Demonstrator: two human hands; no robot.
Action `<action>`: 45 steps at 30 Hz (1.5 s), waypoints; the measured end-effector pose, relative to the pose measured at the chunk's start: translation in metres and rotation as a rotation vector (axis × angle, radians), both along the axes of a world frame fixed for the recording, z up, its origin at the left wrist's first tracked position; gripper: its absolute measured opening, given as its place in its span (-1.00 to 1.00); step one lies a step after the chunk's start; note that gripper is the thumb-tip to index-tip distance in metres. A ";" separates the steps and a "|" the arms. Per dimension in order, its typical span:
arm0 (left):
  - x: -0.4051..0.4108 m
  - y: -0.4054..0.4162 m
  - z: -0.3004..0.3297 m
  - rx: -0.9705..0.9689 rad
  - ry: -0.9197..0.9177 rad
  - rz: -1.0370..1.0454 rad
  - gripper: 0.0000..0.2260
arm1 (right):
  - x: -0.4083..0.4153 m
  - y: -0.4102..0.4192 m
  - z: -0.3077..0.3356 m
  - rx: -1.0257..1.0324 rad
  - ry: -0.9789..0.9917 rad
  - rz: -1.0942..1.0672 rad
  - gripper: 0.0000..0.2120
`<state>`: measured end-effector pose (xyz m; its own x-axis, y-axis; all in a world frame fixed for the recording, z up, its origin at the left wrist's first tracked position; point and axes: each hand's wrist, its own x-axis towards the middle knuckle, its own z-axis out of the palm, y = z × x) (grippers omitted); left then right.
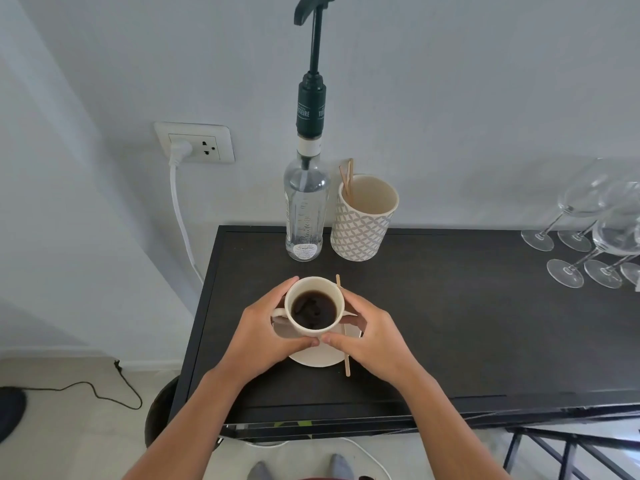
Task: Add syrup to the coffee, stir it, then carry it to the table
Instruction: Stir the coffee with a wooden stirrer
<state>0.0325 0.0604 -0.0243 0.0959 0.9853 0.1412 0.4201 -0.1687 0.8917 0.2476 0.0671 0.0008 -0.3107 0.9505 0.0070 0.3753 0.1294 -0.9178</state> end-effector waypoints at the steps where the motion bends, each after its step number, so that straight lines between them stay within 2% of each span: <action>1: 0.000 0.000 -0.001 -0.002 0.000 0.006 -0.15 | 0.001 -0.001 0.000 -0.001 -0.004 -0.005 -0.35; 7: -0.001 -0.006 -0.005 -0.018 -0.015 0.039 -0.12 | 0.022 -0.017 -0.010 0.099 -0.184 -0.124 -0.54; 12: 0.000 -0.007 -0.004 0.000 -0.015 0.052 -0.18 | 0.038 -0.038 -0.032 0.186 -0.376 0.070 -0.60; 21: 0.001 -0.008 -0.004 -0.004 -0.023 0.048 -0.21 | 0.034 -0.040 -0.047 0.341 -0.420 0.069 -0.77; 23: 0.001 -0.008 -0.004 -0.005 -0.023 0.045 -0.21 | 0.033 -0.042 -0.047 0.349 -0.361 0.041 -0.80; 25: 0.001 -0.007 -0.004 -0.010 -0.024 0.043 -0.21 | 0.031 -0.043 -0.038 0.285 -0.213 -0.072 -0.81; 28: 0.000 -0.006 -0.004 -0.013 -0.016 0.049 -0.22 | 0.033 -0.035 -0.015 0.260 0.000 -0.239 -0.74; 33: -0.001 -0.005 -0.008 -0.016 -0.002 0.041 -0.22 | 0.042 -0.018 0.024 0.329 0.251 -0.401 -0.65; 37: -0.002 -0.004 -0.009 -0.016 -0.014 0.034 -0.22 | 0.046 -0.002 0.039 0.351 0.452 -0.533 -0.74; 42: -0.001 -0.004 -0.008 -0.017 -0.015 0.033 -0.24 | 0.040 0.011 0.057 0.350 0.603 -0.638 -0.79; 45: -0.001 -0.004 -0.009 -0.020 -0.009 0.032 -0.25 | 0.026 0.012 0.058 0.294 0.604 -0.608 -0.79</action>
<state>0.0310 0.0567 -0.0337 0.0629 0.9906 0.1217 0.4171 -0.1369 0.8985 0.2740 0.0791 0.0588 0.3796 0.8836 0.2742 -0.0794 0.3264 -0.9419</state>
